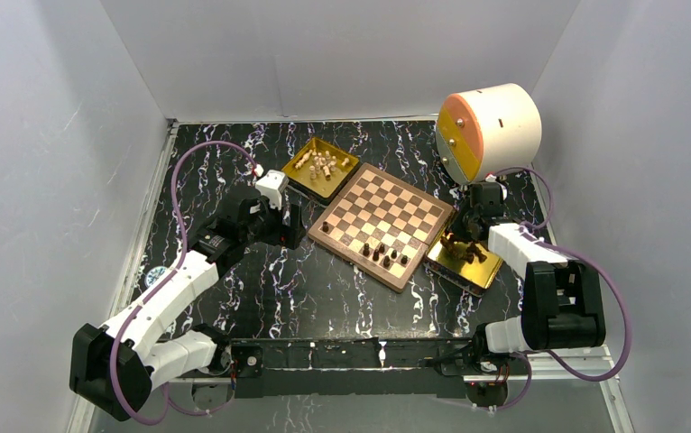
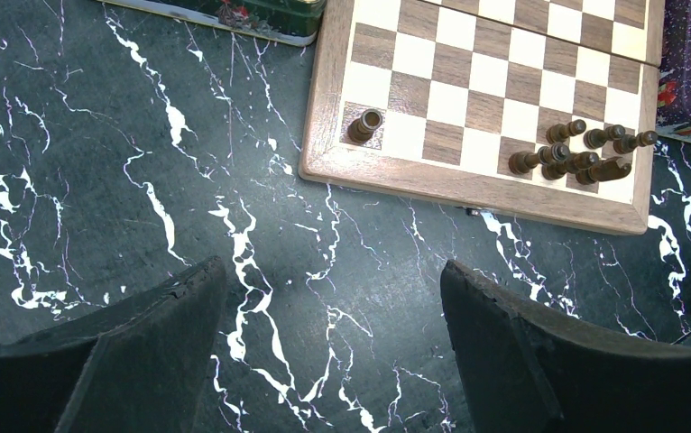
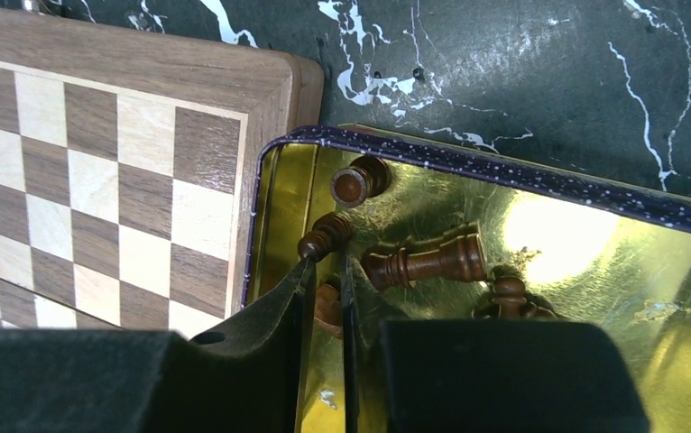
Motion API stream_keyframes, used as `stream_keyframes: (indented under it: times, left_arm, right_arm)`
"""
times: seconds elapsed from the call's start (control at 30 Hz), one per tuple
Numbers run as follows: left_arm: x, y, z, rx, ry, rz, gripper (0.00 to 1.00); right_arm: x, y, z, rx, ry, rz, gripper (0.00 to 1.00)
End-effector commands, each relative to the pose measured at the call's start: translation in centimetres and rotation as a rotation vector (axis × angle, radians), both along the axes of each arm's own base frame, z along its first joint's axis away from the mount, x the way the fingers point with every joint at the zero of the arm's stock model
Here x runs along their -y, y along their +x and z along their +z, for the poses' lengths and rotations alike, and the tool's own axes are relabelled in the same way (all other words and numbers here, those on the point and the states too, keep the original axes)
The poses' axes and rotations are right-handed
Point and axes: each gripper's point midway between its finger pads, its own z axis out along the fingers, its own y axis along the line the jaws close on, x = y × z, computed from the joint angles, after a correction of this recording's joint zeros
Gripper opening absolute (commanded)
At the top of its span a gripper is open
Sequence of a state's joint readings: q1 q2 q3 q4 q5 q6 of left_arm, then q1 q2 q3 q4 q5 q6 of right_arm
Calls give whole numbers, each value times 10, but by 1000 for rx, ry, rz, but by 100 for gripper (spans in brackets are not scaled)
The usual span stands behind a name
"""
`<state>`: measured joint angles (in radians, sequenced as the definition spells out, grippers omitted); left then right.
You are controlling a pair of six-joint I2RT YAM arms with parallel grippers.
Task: Set up the chess pieces on the board
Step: Pick up the chess piece from the storage box.
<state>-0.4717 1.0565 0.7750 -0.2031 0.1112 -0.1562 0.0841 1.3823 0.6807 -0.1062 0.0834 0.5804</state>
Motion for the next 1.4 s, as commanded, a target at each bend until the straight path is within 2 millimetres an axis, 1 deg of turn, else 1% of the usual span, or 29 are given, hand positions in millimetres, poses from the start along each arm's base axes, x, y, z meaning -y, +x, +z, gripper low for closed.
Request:
stream_keyframes:
  times: [0.0, 0.23, 0.57, 0.8, 1.03, 1.37]
  left_arm:
    - [-2, -2, 2, 16, 8, -1, 86]
    - [-2, -2, 3, 21, 6, 0, 86]
    - [-2, -2, 3, 21, 8, -2, 86]
    - [-3, -2, 3, 22, 10, -1, 86]
    - [-2, -2, 2, 21, 9, -2, 86]
    - [-3, -1, 3, 23, 12, -3, 86]
  right_arm:
    - [4, 6, 16, 21, -72, 14, 26]
    - [-3, 10, 18, 39, -98, 37, 28]
    - [0, 19, 26, 87, -144, 45, 28]
    - [-2, 25, 32, 128, -158, 76, 28]
    - [-5, 28, 30, 136, -158, 104, 28]
    - [-4, 33, 29, 143, -176, 123, 29]
